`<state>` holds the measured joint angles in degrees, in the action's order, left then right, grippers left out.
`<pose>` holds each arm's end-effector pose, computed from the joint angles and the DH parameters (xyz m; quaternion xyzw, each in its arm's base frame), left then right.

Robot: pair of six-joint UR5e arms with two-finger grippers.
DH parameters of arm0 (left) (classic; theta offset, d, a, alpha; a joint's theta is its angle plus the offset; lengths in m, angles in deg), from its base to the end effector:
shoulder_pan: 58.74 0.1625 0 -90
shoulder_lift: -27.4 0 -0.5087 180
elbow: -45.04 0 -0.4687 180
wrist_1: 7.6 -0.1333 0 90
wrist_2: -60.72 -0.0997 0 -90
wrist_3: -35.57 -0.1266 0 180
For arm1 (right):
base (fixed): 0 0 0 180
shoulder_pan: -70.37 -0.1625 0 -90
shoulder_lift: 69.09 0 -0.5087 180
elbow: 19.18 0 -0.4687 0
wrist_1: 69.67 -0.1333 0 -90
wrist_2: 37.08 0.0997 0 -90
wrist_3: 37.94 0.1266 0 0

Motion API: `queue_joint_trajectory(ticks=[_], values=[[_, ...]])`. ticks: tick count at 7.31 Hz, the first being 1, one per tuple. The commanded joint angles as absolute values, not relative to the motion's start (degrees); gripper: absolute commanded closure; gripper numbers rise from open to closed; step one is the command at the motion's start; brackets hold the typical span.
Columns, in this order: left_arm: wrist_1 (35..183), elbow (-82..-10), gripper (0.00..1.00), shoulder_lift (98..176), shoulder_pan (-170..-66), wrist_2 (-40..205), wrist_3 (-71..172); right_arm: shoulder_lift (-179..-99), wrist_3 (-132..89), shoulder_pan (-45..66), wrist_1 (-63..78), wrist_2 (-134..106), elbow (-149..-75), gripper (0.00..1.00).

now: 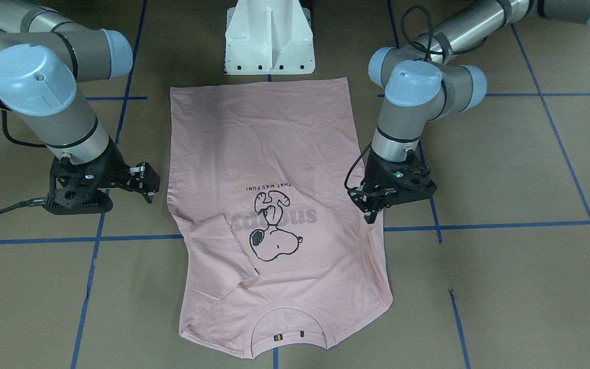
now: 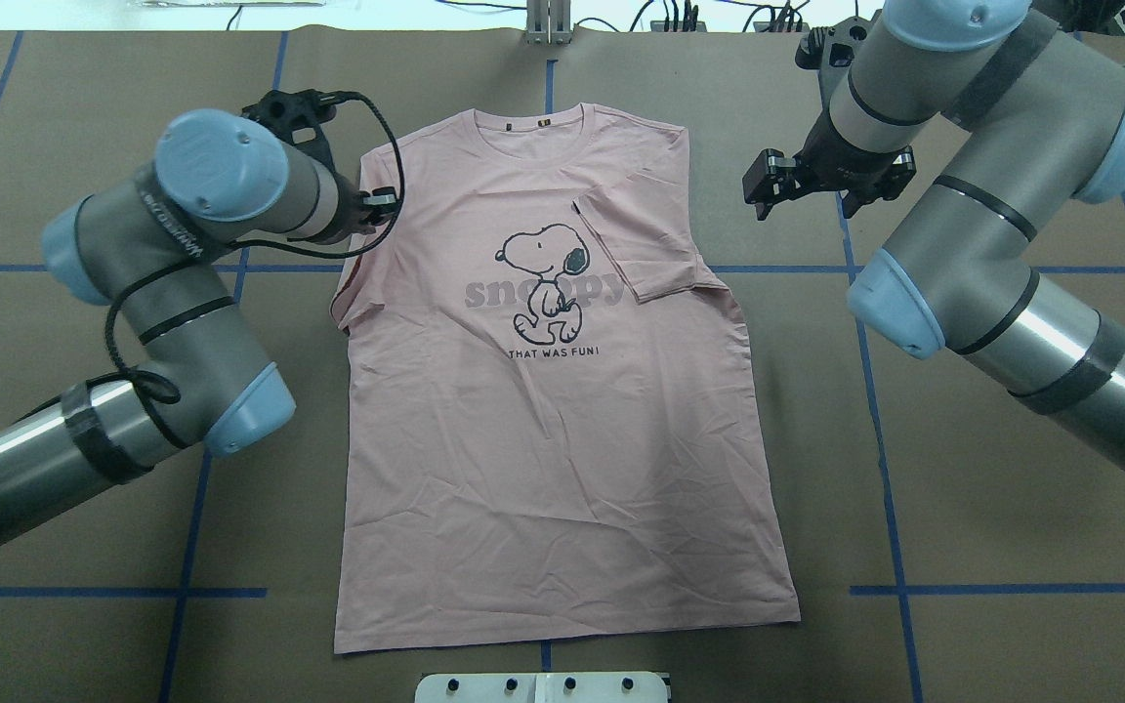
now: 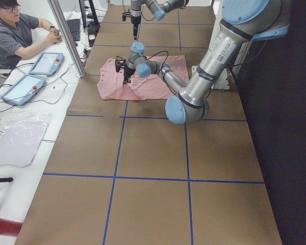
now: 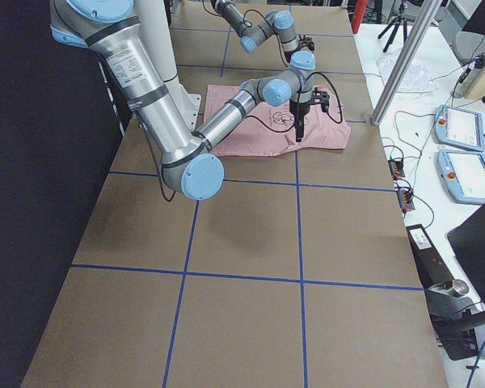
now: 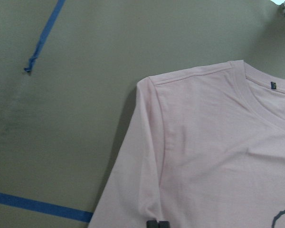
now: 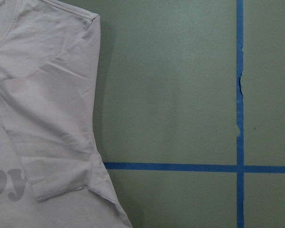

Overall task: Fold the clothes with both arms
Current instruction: 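Grasp the sleeve nearest the left gripper and fold it inward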

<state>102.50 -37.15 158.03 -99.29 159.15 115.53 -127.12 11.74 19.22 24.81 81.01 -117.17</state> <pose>0.5980 -0.6626 0.2905 0.1304 0.4299 -0.2033 0.8700 -0.4285 -0.6495 0.3261 0.0503 -0.3718 0.0136 0.9268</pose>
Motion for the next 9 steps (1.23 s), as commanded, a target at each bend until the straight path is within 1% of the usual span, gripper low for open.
queue_joint_trajectory(ticks=[1,3,5,6,7,9], values=[[104.88,-30.57,1.0,163.17,-99.17,159.16,116.52,-127.1,11.8,19.22,24.81,80.96,-117.18,0.0],[109.2,-26.17,1.0,166.42,-99.17,159.24,118.88,-127.18,11.72,19.22,24.81,80.96,-117.09,0.0],[114.38,-23.44,1.0,166.7,-99.08,159.24,122.13,-127.27,11.72,19.22,24.81,80.87,-116.83,0.0],[116.05,-23.34,0.66,166.61,-99.08,159.24,124.67,-127.45,11.8,19.3,24.81,80.87,-116.83,0.0],[119.81,-22.82,0.01,166.09,-98.04,159.16,124.78,-127.45,11.89,19.39,24.81,80.78,-116.83,0.0],[120.11,-23.25,0.0,166.09,-97.33,159.33,124.44,-127.97,11.89,19.48,24.73,80.87,-117.0,0.0]])
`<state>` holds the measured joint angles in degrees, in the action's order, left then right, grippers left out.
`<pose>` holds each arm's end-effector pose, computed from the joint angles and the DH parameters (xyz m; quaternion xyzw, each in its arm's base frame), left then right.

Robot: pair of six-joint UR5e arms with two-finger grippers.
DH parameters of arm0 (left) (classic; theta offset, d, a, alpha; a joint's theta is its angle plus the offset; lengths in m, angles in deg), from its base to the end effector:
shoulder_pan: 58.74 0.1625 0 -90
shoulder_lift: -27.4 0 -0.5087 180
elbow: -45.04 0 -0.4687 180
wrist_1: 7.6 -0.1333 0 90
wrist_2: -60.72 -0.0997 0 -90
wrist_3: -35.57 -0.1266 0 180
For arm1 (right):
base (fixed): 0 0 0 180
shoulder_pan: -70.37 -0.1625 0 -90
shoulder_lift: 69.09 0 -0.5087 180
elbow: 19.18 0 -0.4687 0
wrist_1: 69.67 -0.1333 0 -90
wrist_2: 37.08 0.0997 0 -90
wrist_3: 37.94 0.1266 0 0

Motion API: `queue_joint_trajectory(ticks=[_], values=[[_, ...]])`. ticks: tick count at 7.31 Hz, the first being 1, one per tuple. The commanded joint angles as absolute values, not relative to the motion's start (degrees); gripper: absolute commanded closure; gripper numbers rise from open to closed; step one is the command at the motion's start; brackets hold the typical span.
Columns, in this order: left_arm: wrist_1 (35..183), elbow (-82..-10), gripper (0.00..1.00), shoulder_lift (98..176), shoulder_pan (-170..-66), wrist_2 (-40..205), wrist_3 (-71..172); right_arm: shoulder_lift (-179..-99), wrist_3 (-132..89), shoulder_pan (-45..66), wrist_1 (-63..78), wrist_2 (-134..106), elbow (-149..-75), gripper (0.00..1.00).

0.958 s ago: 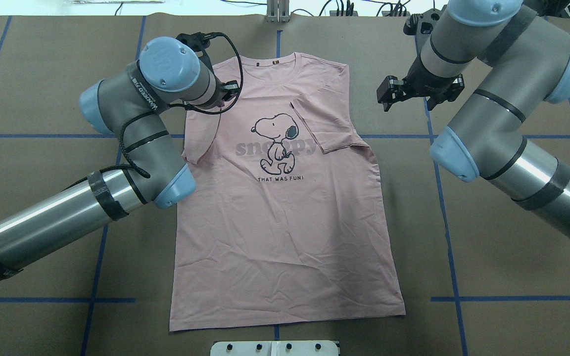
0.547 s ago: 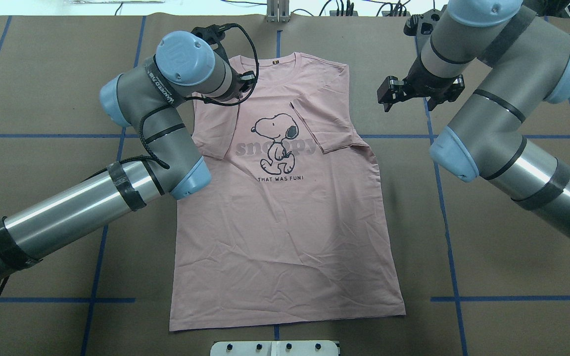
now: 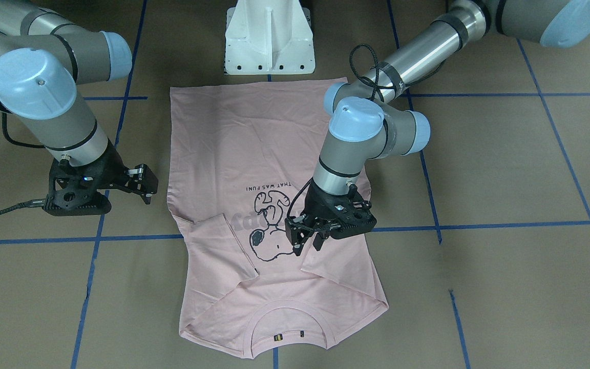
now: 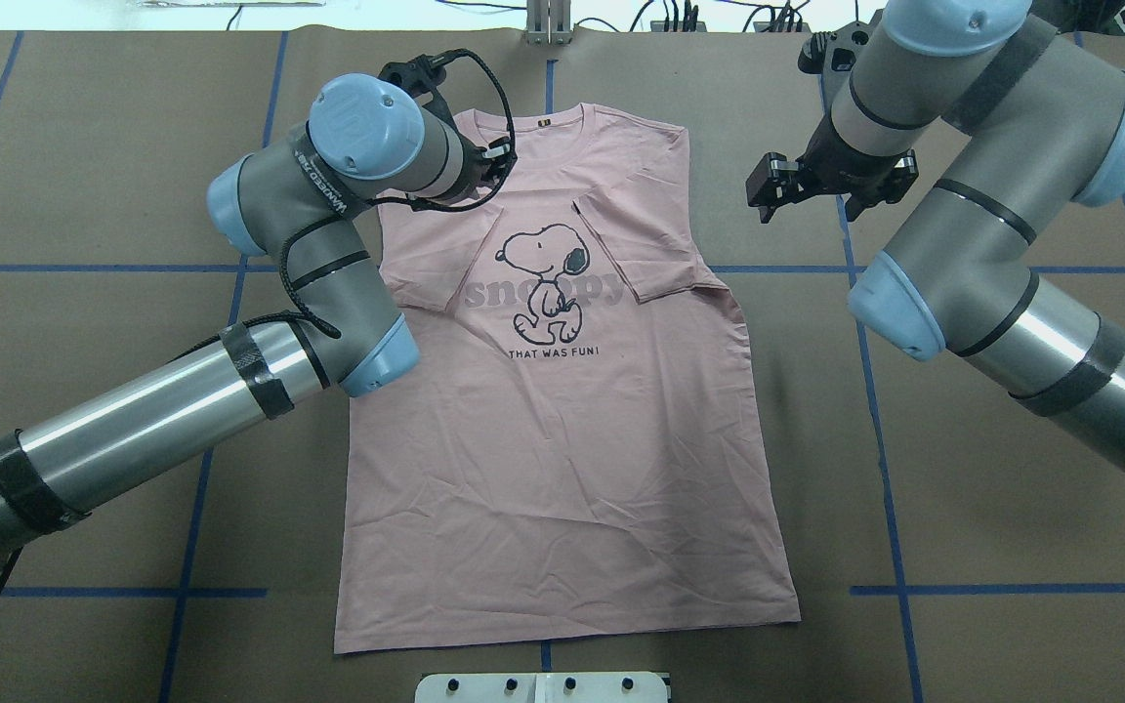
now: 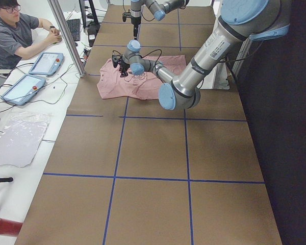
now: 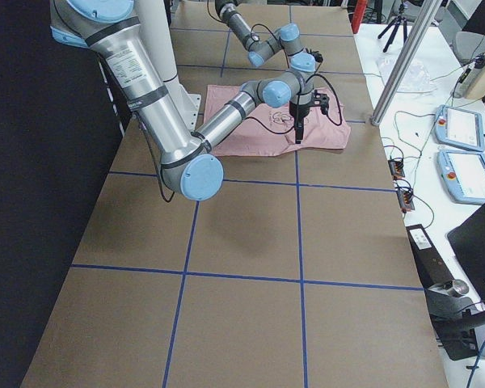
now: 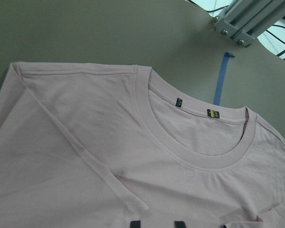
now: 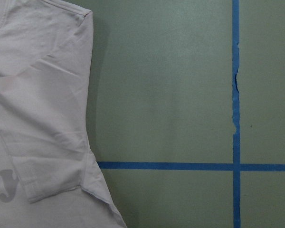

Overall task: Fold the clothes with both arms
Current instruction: 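Grasp the sleeve nearest the left gripper and fold it inward, then move both grippers to the shirt's bottom hem corners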

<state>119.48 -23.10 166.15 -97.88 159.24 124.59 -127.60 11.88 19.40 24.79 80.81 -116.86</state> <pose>0.6698 -0.6928 0.2513 0.1220 0.5178 -0.2393 0.8122 -0.4303 -0.6485 0.3355 0.0457 -0.3669 0.0155 0.9290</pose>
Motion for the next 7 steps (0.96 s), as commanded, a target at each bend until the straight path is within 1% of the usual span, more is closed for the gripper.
queue_joint_trajectory(ticks=[1,2,3,4,5,6,7], values=[[119.15,-27.34,0.0,164.09,-97.23,160.2,124.0,-128.32,12.15,19.57,24.72,80.87,-117.79,0.0],[116.53,-33.91,0.0,160.5,-97.15,165.26,123.73,-131.11,13.98,21.13,24.72,80.78,-121.45,0.0],[108.76,-41.46,0.0,157.59,-97.06,165.83,122.08,-134.97,18.18,23.76,24.64,80.26,-126.71,0.0],[99.2,-48.58,0.0,154.95,-95.84,164.88,120.14,-138.49,23.01,27.88,24.29,77.12,-131.46,0.0],[93.88,-56.05,0.0,151.53,-93.57,162.43,118.04,-142.26,30.01,33.83,19.41,71.78,-134.64,0.0],[91.66,-60.3,0.0,147.84,-91.54,160.93,117.93,-145.7,36.61,37.98,13.1,69.64,-135.19,0.0],[91.37,-62.52,0.0,145.46,-90.04,159.52,117.93,-149.56,41.55,44.03,8.34,63.96,-136.33,0.0]])
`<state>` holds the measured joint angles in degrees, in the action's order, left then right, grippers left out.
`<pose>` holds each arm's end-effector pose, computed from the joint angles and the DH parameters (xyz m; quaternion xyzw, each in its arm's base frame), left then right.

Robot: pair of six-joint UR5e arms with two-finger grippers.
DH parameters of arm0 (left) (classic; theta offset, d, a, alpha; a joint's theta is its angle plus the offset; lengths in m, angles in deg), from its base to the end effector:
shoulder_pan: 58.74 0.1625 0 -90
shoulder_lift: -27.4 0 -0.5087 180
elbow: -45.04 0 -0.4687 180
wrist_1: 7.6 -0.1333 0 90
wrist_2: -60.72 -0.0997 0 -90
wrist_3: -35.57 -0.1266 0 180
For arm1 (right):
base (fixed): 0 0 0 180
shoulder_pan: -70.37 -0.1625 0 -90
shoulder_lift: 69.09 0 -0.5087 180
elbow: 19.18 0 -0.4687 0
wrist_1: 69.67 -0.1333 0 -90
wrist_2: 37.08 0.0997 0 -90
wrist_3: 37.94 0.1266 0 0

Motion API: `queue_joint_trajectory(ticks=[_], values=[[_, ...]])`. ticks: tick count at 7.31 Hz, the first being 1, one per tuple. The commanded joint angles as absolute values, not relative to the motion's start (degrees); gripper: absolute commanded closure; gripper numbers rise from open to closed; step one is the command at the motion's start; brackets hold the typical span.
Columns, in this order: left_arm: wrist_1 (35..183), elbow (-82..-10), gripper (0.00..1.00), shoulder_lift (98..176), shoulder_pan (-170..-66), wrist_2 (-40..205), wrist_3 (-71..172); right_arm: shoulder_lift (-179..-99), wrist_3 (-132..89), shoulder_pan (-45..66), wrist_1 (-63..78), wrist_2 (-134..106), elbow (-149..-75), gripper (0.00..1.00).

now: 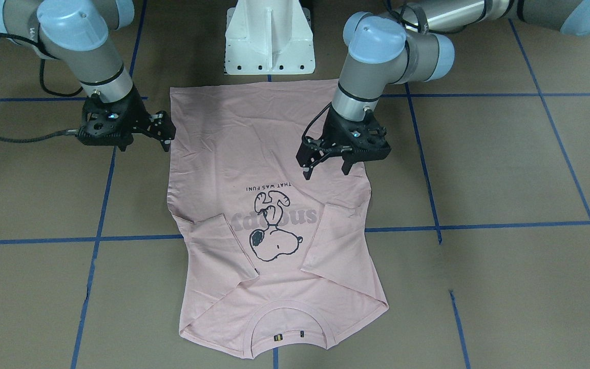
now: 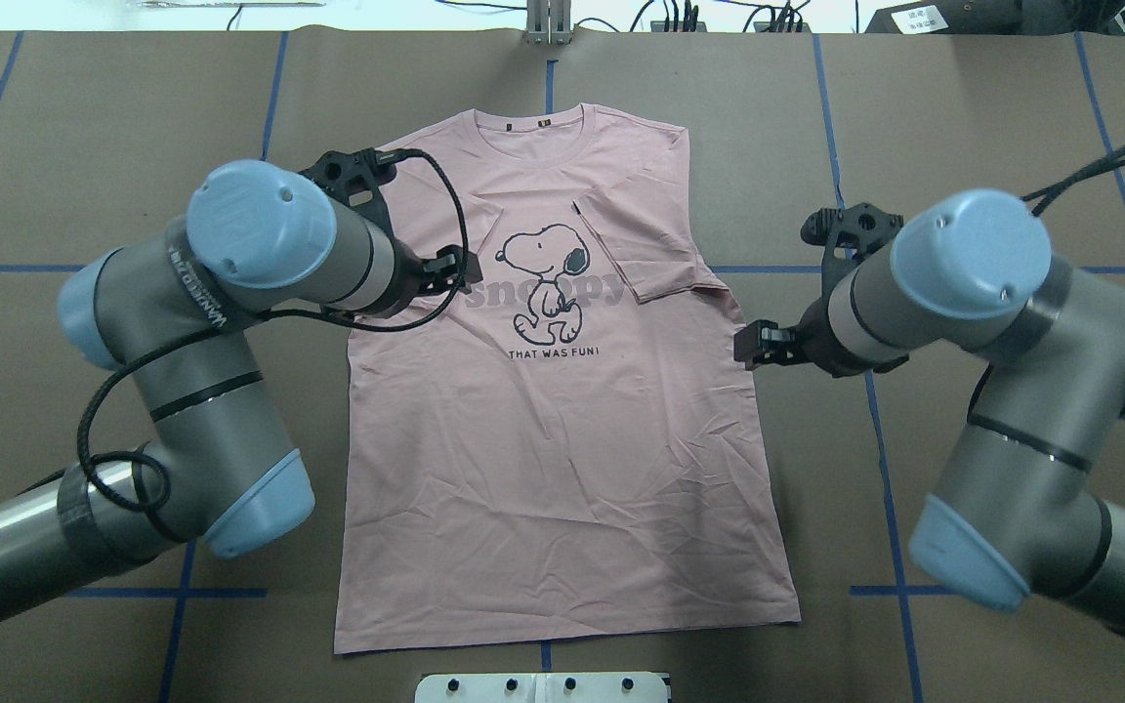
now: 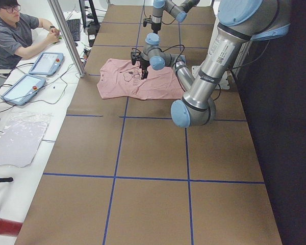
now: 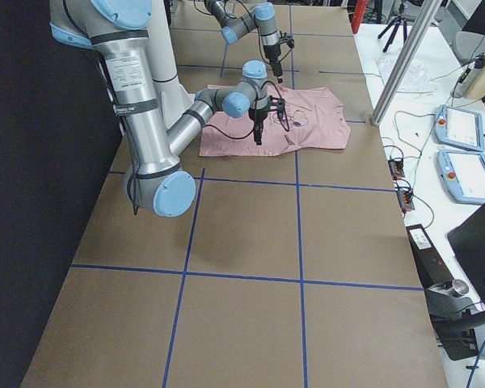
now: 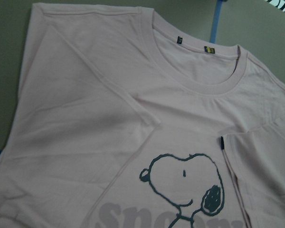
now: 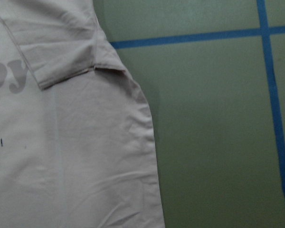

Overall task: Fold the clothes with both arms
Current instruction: 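Move both grippers to the shirt's bottom hem corners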

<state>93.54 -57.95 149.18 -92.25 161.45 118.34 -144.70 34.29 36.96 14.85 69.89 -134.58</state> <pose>0.5727 -0.5108 0.2520 0.0850 0.4663 -0.1572 0.8664 -0.4835 -0.4343 0.3697 0.0416 -0.4021 0.0679 0.9121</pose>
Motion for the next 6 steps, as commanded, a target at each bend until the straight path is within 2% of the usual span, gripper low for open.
queue_joint_trajectory(ticks=[1,3,6], values=[[91.28,-63.58,0.0,144.82,-89.77,159.25,117.93,-151.95,45.69,50.01,7.85,58.77,-139.39,0.0],[91.28,-63.86,0.0,144.38,-89.24,159.16,118.01,-155.65,53.34,61.26,7.85,49.38,-141.09,0.0],[91.28,-63.68,0.0,144.03,-88.45,159.16,118.02,-157.15,55.75,64.04,7.85,48.0,-140.56,0.0]])
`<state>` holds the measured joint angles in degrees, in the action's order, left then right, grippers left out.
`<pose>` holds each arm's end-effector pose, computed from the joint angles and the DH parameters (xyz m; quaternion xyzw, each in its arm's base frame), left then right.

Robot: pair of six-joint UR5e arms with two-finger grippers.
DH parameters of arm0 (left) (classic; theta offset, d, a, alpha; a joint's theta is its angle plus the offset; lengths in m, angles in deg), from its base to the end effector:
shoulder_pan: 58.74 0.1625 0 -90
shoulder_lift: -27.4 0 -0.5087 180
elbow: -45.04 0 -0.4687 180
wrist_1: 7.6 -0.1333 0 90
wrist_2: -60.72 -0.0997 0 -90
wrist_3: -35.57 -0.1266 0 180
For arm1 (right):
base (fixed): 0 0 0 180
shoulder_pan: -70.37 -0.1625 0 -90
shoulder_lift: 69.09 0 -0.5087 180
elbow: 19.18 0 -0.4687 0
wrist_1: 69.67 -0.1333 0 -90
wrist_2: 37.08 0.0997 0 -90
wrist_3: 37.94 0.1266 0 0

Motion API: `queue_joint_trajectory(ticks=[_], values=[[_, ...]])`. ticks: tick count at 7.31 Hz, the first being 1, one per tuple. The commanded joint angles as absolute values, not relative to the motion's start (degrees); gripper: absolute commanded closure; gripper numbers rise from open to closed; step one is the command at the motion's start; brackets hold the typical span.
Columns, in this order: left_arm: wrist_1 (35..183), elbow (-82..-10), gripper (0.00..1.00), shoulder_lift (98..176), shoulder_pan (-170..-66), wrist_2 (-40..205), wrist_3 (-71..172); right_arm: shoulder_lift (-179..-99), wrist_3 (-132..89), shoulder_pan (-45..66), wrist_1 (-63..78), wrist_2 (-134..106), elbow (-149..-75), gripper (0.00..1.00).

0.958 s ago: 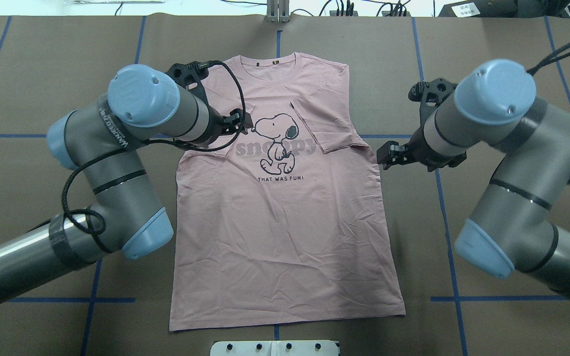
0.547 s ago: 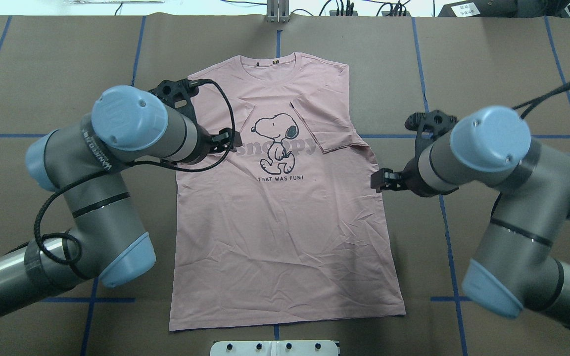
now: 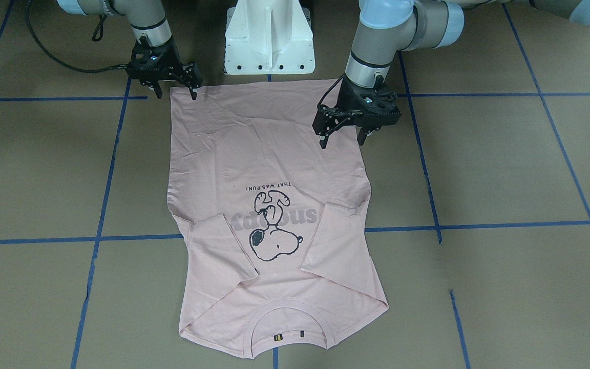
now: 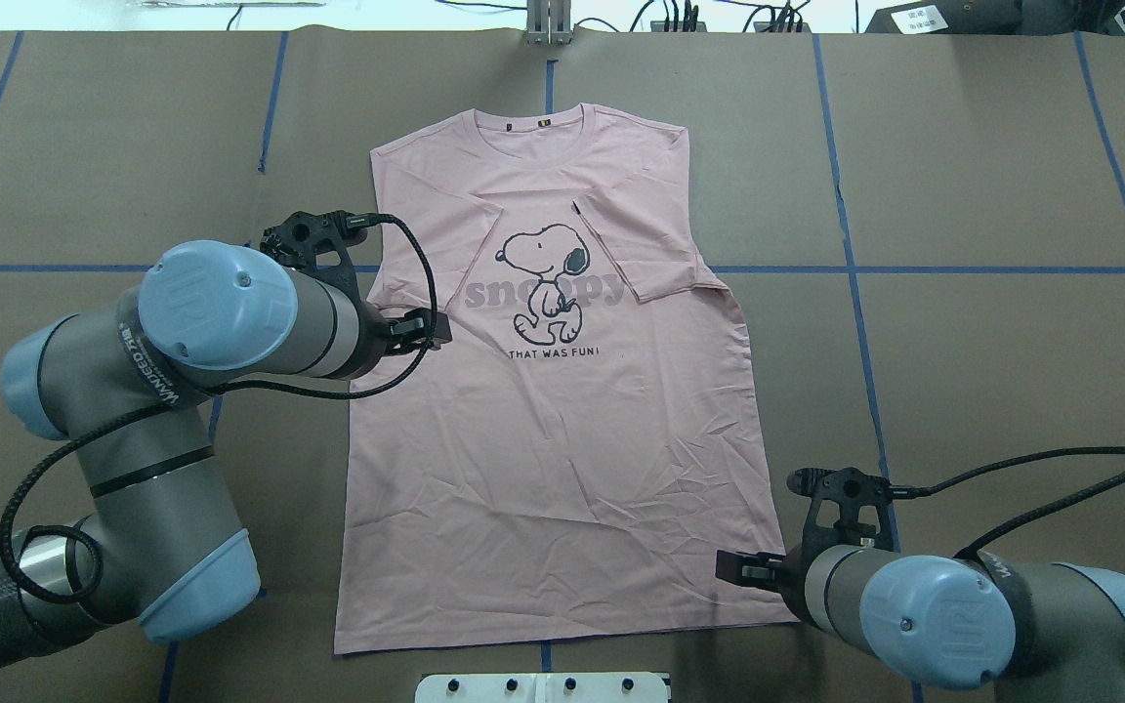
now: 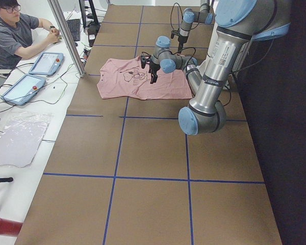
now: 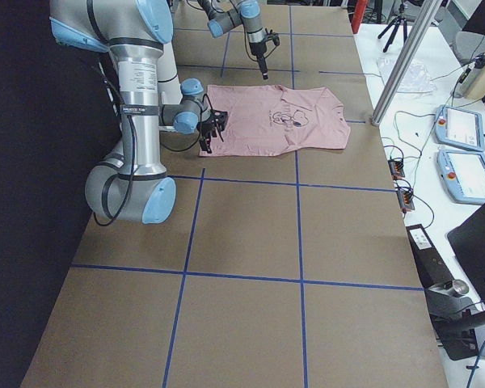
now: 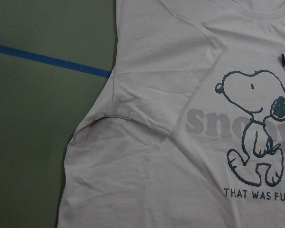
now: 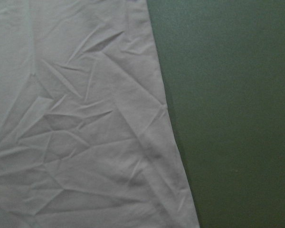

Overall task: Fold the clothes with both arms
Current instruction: 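Move both grippers to the shirt's bottom hem corners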

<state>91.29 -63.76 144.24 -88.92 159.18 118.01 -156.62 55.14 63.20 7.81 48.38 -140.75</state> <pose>0.5623 -0.4597 0.2728 0.0857 0.4535 -0.1407 0.8759 -0.5481 -0.2134 0.4227 0.0505 -0.3934 0.0976 0.9128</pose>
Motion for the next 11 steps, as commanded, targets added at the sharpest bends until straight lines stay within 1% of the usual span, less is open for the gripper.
queue_joint_trajectory(ticks=[1,5,6,7,8,9,10,11], values=[[91.37,-63.68,0.0,143.94,-88.44,159.16,118.02,-157.59,55.58,64.04,7.76,48.43,-139.95,0.0],[91.37,-63.68,0.0,143.85,-88.44,159.16,117.93,-157.51,55.31,64.04,7.85,49.31,-138.63,0.0],[91.37,-63.68,0.0,143.85,-88.44,159.16,117.93,-157.25,55.4,64.04,7.85,49.75,-138.89,0.19],[91.37,-63.68,0.0,143.85,-88.44,159.16,117.93,-157.33,55.4,64.13,7.85,50.19,-138.89,0.45],[91.37,-63.68,0.0,143.76,-88.44,159.16,117.93,-157.33,55.4,64.13,7.85,50.19,-138.98,0.67],[91.37,-63.68,0.0,143.76,-88.44,159.16,117.93,-157.42,55.4,64.13,7.85,50.19,-138.89,0.87],[91.37,-63.68,0.0,143.76,-88.44,159.16,117.93,-157.42,55.4,64.13,7.94,50.28,-139.06,1.0],[91.37,-63.68,0.0,143.76,-88.44,159.16,117.93,-157.42,55.4,64.13,8.02,50.54,-139.15,1.0]])
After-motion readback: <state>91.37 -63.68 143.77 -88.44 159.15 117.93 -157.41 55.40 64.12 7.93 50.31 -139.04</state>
